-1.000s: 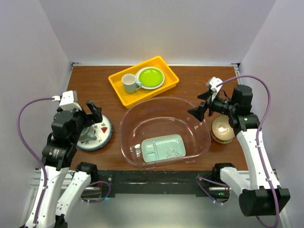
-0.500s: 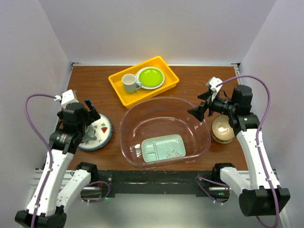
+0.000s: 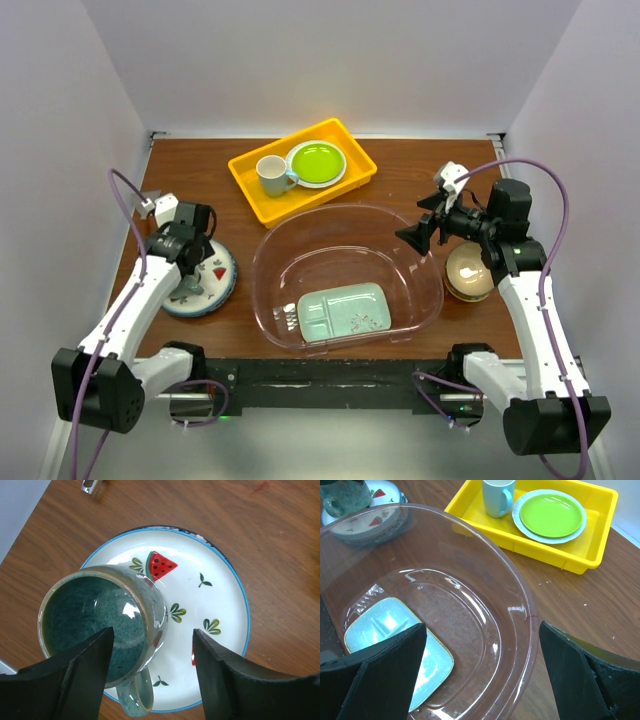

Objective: Place the mixed dishes into the plastic bin
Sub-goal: Place the plate in the plastic bin, then pick up the cup at the center of the board.

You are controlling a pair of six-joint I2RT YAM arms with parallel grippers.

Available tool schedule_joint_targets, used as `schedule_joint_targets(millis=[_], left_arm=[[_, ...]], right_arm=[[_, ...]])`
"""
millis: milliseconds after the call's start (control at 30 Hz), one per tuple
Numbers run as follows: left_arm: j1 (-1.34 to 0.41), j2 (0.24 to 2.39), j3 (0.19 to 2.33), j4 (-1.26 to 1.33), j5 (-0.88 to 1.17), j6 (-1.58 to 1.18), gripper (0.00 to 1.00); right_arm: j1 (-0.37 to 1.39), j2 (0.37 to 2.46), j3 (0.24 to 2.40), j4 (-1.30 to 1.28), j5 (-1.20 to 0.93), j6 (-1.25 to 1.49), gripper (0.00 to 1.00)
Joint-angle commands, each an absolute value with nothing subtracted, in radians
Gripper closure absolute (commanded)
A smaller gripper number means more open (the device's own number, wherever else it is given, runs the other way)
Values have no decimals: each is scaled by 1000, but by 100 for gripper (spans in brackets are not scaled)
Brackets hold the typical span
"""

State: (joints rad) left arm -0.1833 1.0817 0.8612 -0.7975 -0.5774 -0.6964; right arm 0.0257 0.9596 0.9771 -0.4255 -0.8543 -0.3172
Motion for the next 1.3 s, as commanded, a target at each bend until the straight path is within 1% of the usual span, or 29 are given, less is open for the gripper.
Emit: schedule_joint_targets(millis=[0,133,200,300,333,400,433,500,533,633,833,1033,1267], left_arm=[[-178,1112,859,-784,-646,-733,36],[-178,1120,845,-759,-652,-726,42],[-178,1132,842,-744,-655,-724,43],[-178,1158,845,-744,-655,-727,49],[-178,1161,845,-744,-657,-727,54],[-178,1167,848,-742,-658,-727,61],[-176,1166,847,-744,-661,-727,67],[-175,1164,847,-744,-664,-727,75],[-175,1161,847,-742,-664,-726,83],[-175,1149,848,-744,-672,-724,93],[-175,1098,850,-730,-660,-701,100],[-175,1022,871,-736,-649,-677,100],[-175,970,957,-755,-614,-646,100]], right_arm=[[23,934,994,-417,-850,-330,1],[21,930,997,-425,-850,-333,1],[21,930,1000,-428,-851,-334,1],[21,927,1003,-434,-853,-339,1],[23,925,1005,-436,-851,-341,1],[21,923,1006,-440,-854,-344,1],[21,923,1008,-442,-853,-344,2],[21,927,1008,-443,-854,-344,1],[21,927,1008,-443,-854,-345,1],[21,928,1008,-443,-853,-345,1],[21,931,1008,-443,-851,-347,1],[21,936,1008,-445,-851,-347,2],[21,939,1006,-445,-853,-347,1]])
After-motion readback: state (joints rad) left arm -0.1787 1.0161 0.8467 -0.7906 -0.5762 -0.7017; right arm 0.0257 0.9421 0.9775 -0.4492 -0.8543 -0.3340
